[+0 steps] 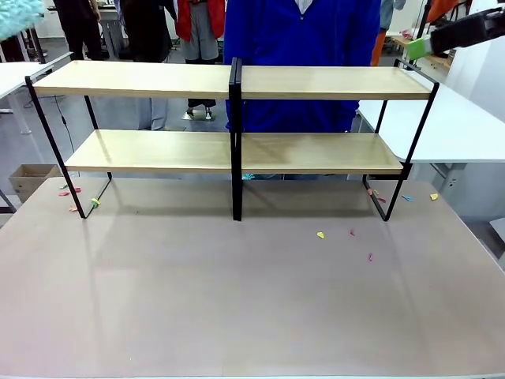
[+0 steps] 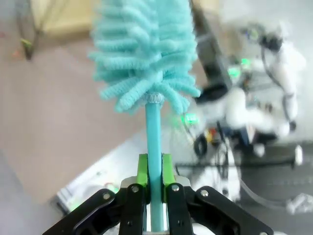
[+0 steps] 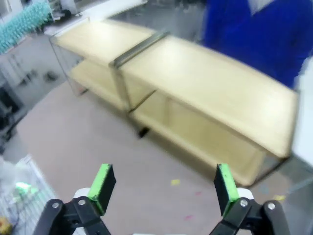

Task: Clean the shelves.
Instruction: Place the Duster on the table.

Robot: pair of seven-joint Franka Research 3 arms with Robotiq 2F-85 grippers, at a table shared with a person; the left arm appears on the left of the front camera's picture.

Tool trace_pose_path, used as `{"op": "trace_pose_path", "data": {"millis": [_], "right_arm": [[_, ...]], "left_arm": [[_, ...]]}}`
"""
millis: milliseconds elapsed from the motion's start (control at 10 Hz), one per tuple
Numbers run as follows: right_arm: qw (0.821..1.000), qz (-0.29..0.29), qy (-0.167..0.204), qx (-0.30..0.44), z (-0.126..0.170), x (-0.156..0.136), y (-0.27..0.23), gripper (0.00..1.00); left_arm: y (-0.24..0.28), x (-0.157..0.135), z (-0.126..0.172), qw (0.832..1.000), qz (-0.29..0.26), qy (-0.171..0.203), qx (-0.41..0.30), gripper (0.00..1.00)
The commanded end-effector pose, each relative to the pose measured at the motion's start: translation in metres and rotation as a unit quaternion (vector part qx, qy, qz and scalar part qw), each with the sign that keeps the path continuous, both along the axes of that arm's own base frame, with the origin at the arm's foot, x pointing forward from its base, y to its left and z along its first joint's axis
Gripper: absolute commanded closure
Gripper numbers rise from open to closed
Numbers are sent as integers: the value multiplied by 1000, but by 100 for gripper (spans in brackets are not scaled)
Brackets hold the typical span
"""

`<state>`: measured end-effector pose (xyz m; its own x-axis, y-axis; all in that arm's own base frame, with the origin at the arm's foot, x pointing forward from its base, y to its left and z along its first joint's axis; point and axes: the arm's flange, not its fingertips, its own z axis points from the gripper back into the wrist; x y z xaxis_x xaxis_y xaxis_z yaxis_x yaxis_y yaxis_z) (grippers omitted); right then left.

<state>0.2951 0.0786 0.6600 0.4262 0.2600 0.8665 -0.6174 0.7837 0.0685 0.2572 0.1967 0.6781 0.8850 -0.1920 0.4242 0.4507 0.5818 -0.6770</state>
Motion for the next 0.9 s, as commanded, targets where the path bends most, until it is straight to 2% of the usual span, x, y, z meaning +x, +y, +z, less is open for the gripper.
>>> {"op": "trace_pose_path", "data": {"millis": [0,100,200,300,400,500,600,700,800], "right_arm": [[957,44,239,160,-35,-12,-17,0],[928,-41,307,207,-67,-30,-33,0],[901,-128,341,235,-93,-46,-47,0],[878,-153,363,271,-114,-63,-57,0],[859,-209,385,265,-126,-67,-72,0],[860,-237,378,248,-129,-62,-78,0],[927,-80,308,197,-72,-16,-69,0],[927,-80,308,197,-72,-16,-69,0],[927,-80,308,197,-72,-16,-69,0]], "left_arm": [[-22,10,-18,961,-257,56,88,87],[-34,11,-39,942,-283,107,147,87],[-53,21,-63,914,-338,148,172,87],[-75,24,-84,880,-413,173,159,87],[-105,20,-108,846,-472,200,145,87],[-128,31,-134,828,-495,214,155,87],[-155,37,-167,845,-461,225,151,87],[-176,44,-186,852,-455,235,110,87],[-190,52,-198,867,-430,228,110,87]]}}
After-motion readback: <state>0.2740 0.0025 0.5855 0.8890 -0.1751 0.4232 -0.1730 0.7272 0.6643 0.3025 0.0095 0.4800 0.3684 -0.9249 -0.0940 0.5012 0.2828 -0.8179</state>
